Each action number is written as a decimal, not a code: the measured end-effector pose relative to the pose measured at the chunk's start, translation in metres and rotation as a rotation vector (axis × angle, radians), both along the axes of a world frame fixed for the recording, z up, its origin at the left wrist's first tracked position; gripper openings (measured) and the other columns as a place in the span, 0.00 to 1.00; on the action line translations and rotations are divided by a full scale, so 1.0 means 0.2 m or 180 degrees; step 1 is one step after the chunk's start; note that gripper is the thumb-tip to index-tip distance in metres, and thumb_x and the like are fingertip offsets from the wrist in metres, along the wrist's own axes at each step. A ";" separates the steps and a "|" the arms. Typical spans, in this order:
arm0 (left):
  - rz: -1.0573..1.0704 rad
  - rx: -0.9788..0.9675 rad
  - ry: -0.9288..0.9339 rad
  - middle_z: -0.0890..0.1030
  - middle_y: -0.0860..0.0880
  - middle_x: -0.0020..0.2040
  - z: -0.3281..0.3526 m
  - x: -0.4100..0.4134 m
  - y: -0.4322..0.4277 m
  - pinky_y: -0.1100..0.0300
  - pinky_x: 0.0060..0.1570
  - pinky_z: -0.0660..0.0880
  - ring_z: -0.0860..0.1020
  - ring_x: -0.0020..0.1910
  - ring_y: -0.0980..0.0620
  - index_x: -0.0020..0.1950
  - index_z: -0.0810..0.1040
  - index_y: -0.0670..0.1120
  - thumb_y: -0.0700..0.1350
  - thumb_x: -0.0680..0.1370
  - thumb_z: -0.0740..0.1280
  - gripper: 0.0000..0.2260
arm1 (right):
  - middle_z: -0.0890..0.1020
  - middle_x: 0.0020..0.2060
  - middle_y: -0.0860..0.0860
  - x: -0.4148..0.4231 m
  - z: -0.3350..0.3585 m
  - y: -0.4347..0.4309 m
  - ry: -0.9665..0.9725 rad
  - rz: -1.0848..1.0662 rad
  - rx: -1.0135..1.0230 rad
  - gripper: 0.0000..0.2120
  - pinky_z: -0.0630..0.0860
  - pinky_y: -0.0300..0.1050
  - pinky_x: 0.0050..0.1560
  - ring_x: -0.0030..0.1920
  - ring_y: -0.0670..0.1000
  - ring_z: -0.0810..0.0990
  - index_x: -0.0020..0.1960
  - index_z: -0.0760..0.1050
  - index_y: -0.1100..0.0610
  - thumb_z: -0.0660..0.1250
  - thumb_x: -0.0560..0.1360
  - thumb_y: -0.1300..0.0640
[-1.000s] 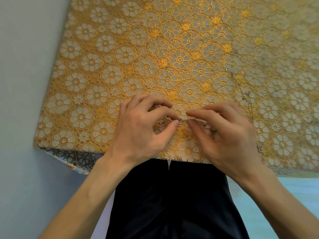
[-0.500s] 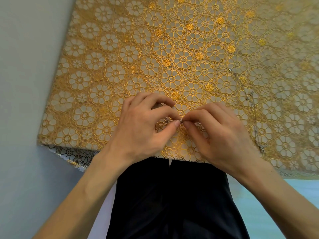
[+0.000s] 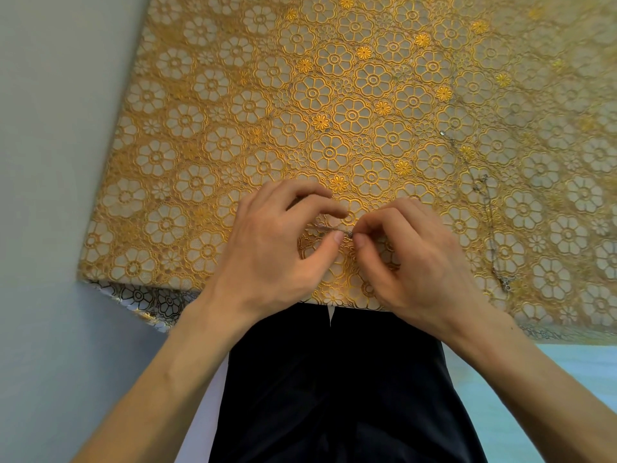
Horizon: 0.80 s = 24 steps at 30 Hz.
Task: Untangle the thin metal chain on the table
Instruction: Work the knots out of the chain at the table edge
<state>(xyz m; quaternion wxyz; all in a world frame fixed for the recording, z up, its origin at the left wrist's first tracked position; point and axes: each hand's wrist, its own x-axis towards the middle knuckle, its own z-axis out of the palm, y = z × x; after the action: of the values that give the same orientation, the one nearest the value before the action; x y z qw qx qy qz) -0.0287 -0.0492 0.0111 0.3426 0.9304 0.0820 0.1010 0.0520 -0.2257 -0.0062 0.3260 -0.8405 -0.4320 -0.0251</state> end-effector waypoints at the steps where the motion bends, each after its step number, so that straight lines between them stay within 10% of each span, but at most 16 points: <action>1: 0.0050 -0.0037 -0.0040 0.79 0.55 0.58 0.00 -0.01 -0.01 0.48 0.61 0.69 0.76 0.59 0.52 0.52 0.83 0.53 0.52 0.74 0.70 0.09 | 0.79 0.42 0.53 0.00 0.00 0.00 0.0001 0.0000 0.0010 0.07 0.74 0.57 0.44 0.43 0.58 0.77 0.47 0.79 0.60 0.65 0.79 0.57; 24: 0.1192 -0.0142 -0.0047 0.76 0.56 0.48 -0.01 -0.14 -0.18 0.49 0.51 0.73 0.72 0.50 0.51 0.39 0.84 0.54 0.53 0.69 0.72 0.04 | 0.82 0.41 0.52 -0.12 0.00 0.01 -0.0782 -0.0229 -0.0241 0.07 0.72 0.54 0.45 0.45 0.59 0.79 0.44 0.80 0.56 0.67 0.78 0.54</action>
<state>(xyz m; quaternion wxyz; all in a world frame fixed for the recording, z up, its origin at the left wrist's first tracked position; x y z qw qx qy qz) -0.0557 -0.0859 0.0095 0.3389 0.8903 0.2535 0.1680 0.0282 -0.2234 -0.0072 0.2375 -0.8578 -0.4389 -0.1233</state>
